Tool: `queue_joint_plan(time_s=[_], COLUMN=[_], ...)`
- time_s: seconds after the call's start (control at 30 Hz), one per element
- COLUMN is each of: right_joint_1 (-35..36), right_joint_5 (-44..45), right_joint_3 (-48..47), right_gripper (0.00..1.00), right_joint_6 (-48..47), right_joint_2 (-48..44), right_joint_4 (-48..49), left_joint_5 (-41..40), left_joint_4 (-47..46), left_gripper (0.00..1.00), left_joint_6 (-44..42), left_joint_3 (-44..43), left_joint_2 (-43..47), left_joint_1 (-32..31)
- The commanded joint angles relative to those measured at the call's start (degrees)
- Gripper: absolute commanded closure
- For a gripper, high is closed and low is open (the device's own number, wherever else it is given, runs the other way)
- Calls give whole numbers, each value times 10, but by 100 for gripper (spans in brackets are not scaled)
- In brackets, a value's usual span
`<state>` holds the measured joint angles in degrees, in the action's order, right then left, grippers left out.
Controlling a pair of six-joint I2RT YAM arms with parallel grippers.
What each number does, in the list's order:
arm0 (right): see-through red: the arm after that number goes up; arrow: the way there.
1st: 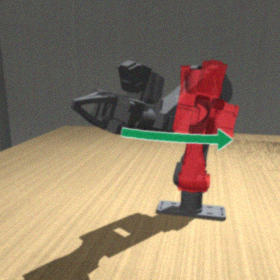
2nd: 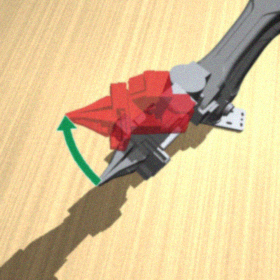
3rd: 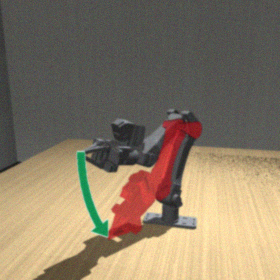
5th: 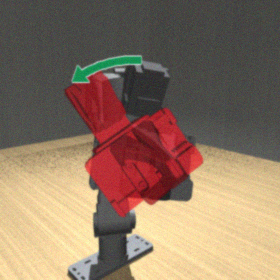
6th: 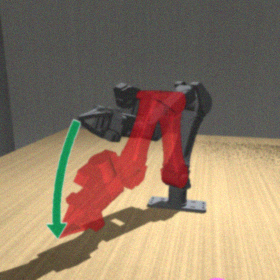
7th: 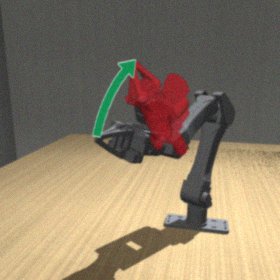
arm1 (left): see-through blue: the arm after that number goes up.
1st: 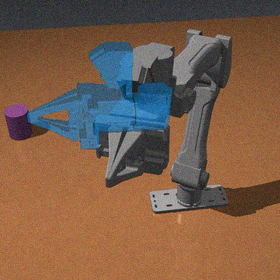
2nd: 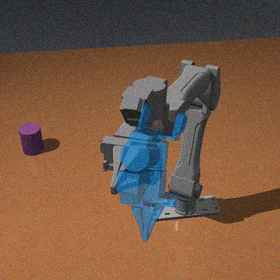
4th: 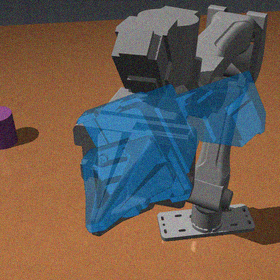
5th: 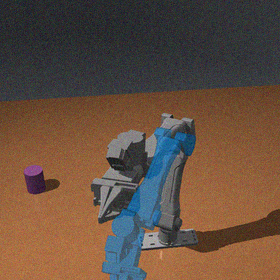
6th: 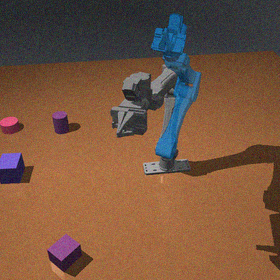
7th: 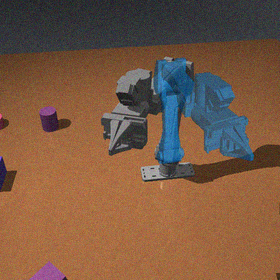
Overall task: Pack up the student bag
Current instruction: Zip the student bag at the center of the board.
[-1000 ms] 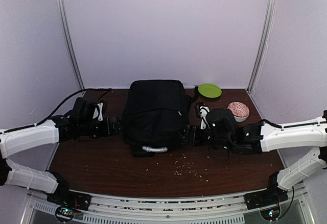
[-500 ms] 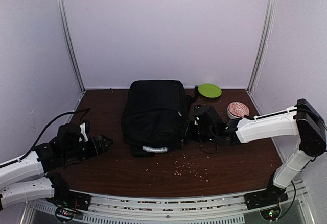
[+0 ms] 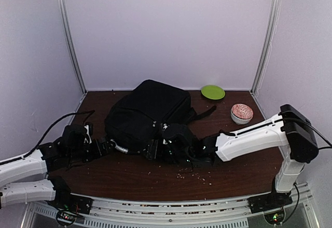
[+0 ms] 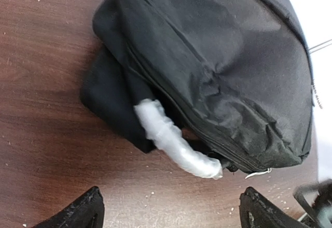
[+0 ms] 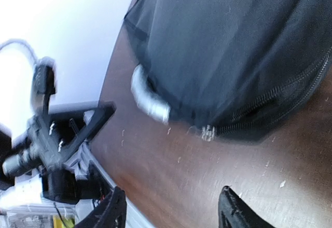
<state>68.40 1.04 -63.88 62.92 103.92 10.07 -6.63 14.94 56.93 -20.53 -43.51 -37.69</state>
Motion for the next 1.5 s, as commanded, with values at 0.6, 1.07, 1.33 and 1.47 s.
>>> queue_joint_plan(time_s=[0.6, 1.07, 1.33, 1.47], right_joint_1=[-84, -93, -101, -106], right_joint_5=[-37, -35, -16, -9], right_joint_3=[123, 52, 73, 108], right_gripper=[43, 55, 64, 65], right_joint_6=[-45, -20, -6, -10], right_joint_2=[-71, 36, 75, 61], right_joint_4=[111, 108, 95, 110], left_joint_5=[132, 132, 134, 132], left_joint_4=[-157, -156, -159, -156], left_gripper=[16, 24, 26, 26], left_joint_6=[-6, -15, -16, -17], left_joint_3=[-69, -42, -32, -30], left_joint_2=[-226, -200, -194, -190], left_joint_1=[75, 83, 83, 83])
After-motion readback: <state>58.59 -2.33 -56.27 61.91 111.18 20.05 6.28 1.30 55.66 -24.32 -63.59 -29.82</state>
